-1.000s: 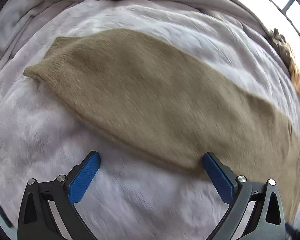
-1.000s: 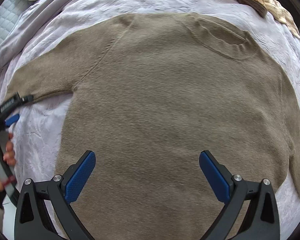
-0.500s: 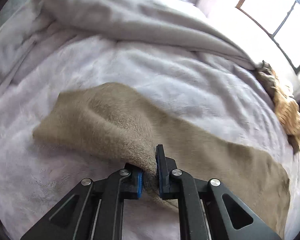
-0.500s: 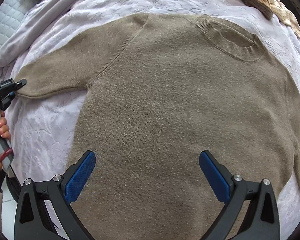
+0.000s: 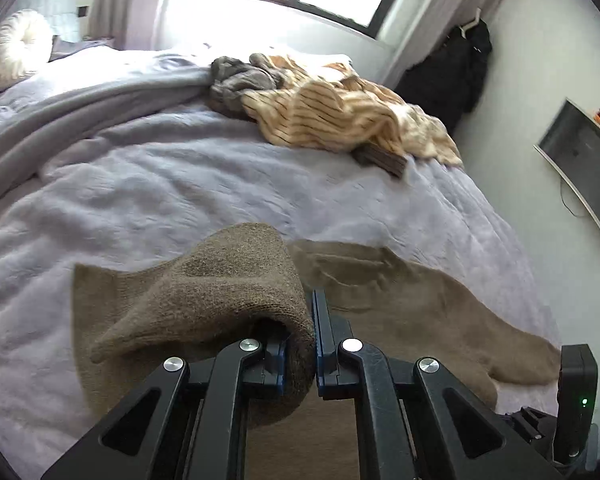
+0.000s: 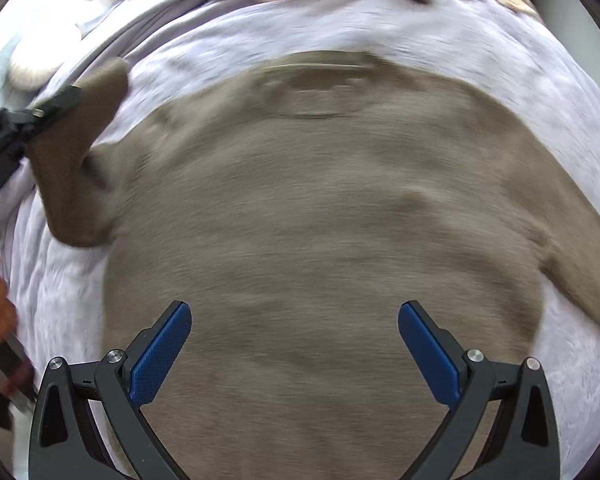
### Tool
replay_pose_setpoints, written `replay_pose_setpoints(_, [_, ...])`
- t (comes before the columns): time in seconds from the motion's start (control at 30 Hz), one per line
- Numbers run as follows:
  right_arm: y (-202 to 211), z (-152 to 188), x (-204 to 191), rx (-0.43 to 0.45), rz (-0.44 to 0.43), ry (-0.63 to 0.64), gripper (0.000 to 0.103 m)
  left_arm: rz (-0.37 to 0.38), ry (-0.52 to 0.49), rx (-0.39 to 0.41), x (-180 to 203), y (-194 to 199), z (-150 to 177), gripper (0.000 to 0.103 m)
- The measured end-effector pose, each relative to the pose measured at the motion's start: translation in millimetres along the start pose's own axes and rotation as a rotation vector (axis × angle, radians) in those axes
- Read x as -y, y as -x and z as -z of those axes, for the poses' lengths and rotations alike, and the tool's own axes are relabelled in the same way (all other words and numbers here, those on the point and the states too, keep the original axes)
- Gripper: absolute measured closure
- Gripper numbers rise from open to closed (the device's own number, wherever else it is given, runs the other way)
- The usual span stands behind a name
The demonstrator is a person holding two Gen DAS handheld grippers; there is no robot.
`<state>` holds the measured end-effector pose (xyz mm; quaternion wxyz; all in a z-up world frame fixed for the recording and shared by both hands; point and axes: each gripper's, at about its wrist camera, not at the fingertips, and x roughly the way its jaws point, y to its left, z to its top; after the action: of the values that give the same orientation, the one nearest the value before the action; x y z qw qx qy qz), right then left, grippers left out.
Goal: Fold small clothes
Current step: 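Fold the held sleeve across the sweater body with the left gripper, then release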
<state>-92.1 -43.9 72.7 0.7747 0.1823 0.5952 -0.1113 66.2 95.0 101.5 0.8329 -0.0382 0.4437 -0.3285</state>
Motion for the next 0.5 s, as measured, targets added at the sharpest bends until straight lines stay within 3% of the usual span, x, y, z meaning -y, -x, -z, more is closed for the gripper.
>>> replay_pose_setpoints(0.1, [0,-2,34,-0.011,0.020,-0.074,0.000,-0.005,-0.077,-0.108,45,-44,26,0.092])
replay_pose_setpoints(0.17, [2,3,58,-0.021,0.027,-0.108,0.000,-0.016,-0.106,-0.176,55,-62,43,0.091])
replay_pose_setpoints(0.2, [2,6,70,-0.027,0.031,-0.123,0.000,-0.018,-0.114,-0.207,59,-68,51,0.075])
replay_pose_setpoints(0.23, [2,9,81,-0.033,0.037,-0.134,0.000,-0.035,-0.116,-0.242,60,-76,58,0.036])
replay_pose_setpoints(0.27, [1,11,86,-0.038,0.041,-0.143,0.000,-0.062,-0.110,-0.245,58,-77,64,0.019])
replay_pose_setpoints(0.3, [0,13,96,-0.041,0.045,-0.152,0.000,-0.089,-0.110,-0.227,58,-70,66,0.010])
replay_pose_setpoints(0.5, [0,6,89,-0.005,0.049,-0.088,0.000,-0.222,-0.125,-0.146,24,-11,64,0.010])
